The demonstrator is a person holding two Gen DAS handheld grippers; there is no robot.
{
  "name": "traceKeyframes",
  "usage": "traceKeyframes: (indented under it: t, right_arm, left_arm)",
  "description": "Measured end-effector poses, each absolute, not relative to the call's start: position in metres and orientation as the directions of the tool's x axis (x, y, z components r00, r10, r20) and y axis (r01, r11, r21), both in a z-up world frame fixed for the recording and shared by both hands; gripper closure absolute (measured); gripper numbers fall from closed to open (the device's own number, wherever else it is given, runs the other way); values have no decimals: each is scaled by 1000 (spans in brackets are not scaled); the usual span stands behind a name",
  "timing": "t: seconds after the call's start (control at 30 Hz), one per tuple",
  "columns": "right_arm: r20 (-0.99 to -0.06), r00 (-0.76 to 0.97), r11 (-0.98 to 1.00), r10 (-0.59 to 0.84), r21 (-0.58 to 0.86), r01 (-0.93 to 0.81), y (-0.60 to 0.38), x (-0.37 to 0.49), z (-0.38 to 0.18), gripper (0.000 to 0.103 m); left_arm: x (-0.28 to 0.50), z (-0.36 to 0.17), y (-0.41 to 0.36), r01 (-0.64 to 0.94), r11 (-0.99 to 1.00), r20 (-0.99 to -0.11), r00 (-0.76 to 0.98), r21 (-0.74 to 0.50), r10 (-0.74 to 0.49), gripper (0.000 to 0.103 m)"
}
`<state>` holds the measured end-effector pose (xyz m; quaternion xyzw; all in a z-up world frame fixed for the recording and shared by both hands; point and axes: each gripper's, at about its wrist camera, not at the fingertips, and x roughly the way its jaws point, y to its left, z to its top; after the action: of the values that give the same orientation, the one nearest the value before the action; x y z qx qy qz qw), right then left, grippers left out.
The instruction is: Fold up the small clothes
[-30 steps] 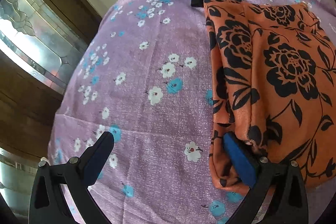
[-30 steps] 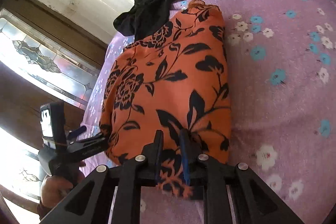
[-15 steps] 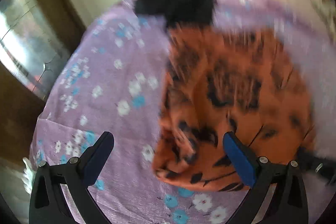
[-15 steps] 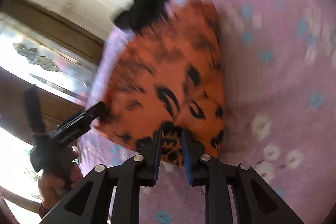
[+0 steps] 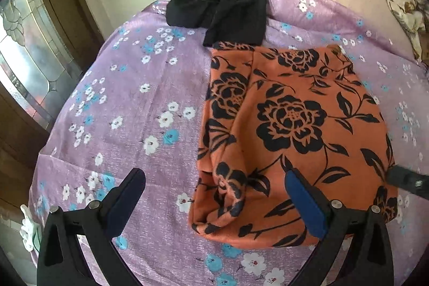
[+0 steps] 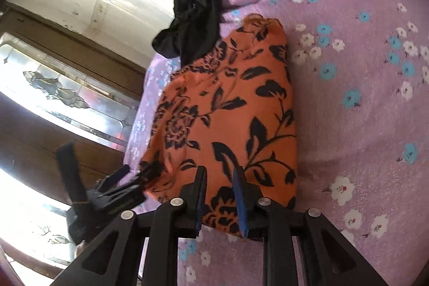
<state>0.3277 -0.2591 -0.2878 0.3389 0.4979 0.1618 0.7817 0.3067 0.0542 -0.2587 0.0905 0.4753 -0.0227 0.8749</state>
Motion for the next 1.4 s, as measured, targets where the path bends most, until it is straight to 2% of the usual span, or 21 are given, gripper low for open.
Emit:
traceKeyframes:
  t: [0.1, 0.2, 0.33, 0.5, 0.6, 0.77, 1.4]
  right_arm:
    - [-647, 439, 680, 623, 726, 106, -259, 334, -303, 81]
    - [-650, 427, 679, 628, 726, 108, -260, 336, -299, 81]
    - [-635, 446, 662, 631, 740, 116, -266, 332, -292, 81]
    - [-636, 537, 713, 555, 696, 88, -277, 326, -272, 80]
    - [-680, 472, 720, 561, 682, 127, -272, 334, -292, 78]
    - [-689, 467, 740, 554, 665, 102, -270, 337, -295, 78]
    - [-667, 459, 713, 587, 694, 97, -272, 337, -301, 78]
  left_arm:
    - [316, -287, 52, 131, 975, -877, 472, 178, 97, 0]
    - [316, -283, 54, 102, 986, -883, 465, 133, 71, 0]
    - [312, -273, 53, 103, 983, -854, 514, 152, 78, 0]
    - [306, -256, 41, 120, 981, -813, 579, 155, 58, 0]
    - [309, -272, 40, 140, 972, -835, 545, 189, 84, 0]
    - [310, -275, 33, 155, 961, -826, 553, 229, 108, 0]
    - [306, -277, 24, 163, 951, -815, 565, 262, 127, 0]
